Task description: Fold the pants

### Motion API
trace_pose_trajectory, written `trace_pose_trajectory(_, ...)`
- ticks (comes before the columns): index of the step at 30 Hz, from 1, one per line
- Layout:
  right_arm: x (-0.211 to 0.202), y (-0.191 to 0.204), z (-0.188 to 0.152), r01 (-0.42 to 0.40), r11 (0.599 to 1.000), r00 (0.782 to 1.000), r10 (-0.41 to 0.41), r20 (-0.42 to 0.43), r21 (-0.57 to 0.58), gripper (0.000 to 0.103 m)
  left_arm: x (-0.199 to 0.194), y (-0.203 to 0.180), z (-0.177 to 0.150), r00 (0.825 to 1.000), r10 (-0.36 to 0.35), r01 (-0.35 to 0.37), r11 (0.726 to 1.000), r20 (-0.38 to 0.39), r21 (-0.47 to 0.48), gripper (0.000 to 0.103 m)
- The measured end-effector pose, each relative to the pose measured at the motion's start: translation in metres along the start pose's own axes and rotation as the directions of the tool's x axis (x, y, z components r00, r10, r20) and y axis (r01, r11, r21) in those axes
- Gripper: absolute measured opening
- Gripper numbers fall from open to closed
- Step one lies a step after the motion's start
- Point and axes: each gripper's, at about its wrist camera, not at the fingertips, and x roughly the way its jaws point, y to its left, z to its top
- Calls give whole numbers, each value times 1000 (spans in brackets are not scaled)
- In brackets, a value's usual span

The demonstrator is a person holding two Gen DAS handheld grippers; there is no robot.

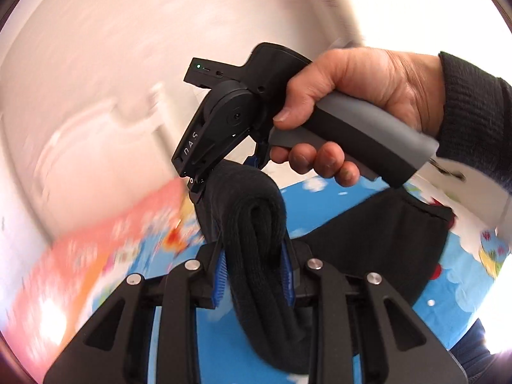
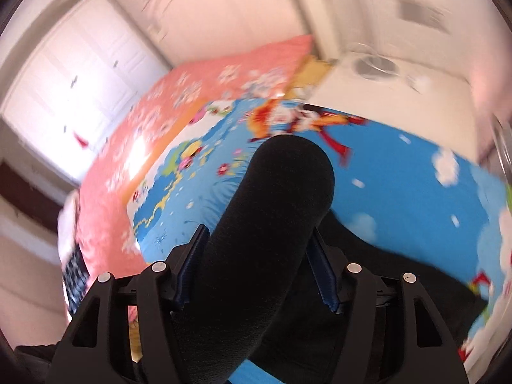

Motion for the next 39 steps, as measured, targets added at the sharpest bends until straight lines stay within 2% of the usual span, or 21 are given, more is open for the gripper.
trace_pose_trajectory(3,-5,-86,-42,15,992,1000,-13,-16,123,61,11,-71,11,998,-61,58,986,11,155,27)
trace_pose_trajectory(6,17,-152,-79,38,973,997,-22,-73,229,61,30,-146,2,993,-116,115,950,-14,289,27)
trace_pose_trajectory(8,29,-174,-91,44,965,995,-19,-95,260,61,48,-193,-16,991,-129,136,919,-43,370,28)
trace_pose_trajectory(10,31,-179,-92,1,965,997,19,-75,262,63,60,-229,-28,989,-127,148,900,-78,410,31)
trace_pose_trajectory(11,31,-177,-90,-17,967,997,36,-72,254,69,64,-242,-37,991,-109,133,890,-78,437,34)
trace_pose_trajectory(12,31,-174,-88,-24,969,997,42,-70,245,76,63,-251,-44,994,-90,111,876,-68,469,42)
trace_pose_trajectory(13,31,-169,-86,-19,974,997,36,-71,226,77,60,-258,-53,996,-73,87,856,-48,509,47)
trace_pose_trajectory(16,35,-163,-83,10,981,995,9,-96,196,77,52,-274,-64,999,-46,37,813,1,581,50)
trace_pose_trajectory(17,36,-161,-82,27,983,995,-8,-101,183,73,51,-274,-66,999,-41,30,810,5,586,50)
trace_pose_trajectory(18,37,-161,-81,50,984,994,-31,-109,174,61,52,-274,-68,999,-35,24,807,7,590,50)
trace_pose_trajectory(19,38,-161,-79,74,983,991,-54,-120,169,56,54,-276,-69,1000,-28,17,802,9,597,50)
trace_pose_trajectory(20,34,-164,-80,78,982,991,-57,-124,170,48,56,-278,-70,1000,-24,15,795,6,607,47)
trace_pose_trajectory(21,29,-167,-79,79,983,990,-58,-125,164,41,61,-280,-71,1000,-20,13,792,5,610,37)
trace_pose_trajectory(22,21,-165,-77,79,986,991,-61,-120,148,38,65,-280,-69,1000,-15,12,795,1,606,29)
trace_pose_trajectory(23,16,-163,-75,81,988,992,-66,-112,133,34,66,-281,-65,1000,-20,17,799,-3,602,27)
trace_pose_trajectory(25,2,-154,-65,108,989,992,-99,-84,105,33,60,-278,-58,999,-8,-12,802,31,597,23)
trace_pose_trajectory(29,-23,-159,-54,131,986,991,-129,-30,103,30,63,-279,-38,995,3,-65,776,99,627,23)
trace_pose_trajectory(32,-30,-175,-57,152,980,988,-150,-26,127,30,70,-287,-25,990,2,-93,754,139,650,23)
trace_pose_trajectory(35,-23,-194,-70,183,973,983,-178,-47,142,30,74,-313,-21,990,-18,-83,726,139,682,23)
trace_pose_trajectory(39,-13,-211,-76,198,967,980,-194,-42,159,30,87,-336,-31,995,-39,-40,704,95,709,23)
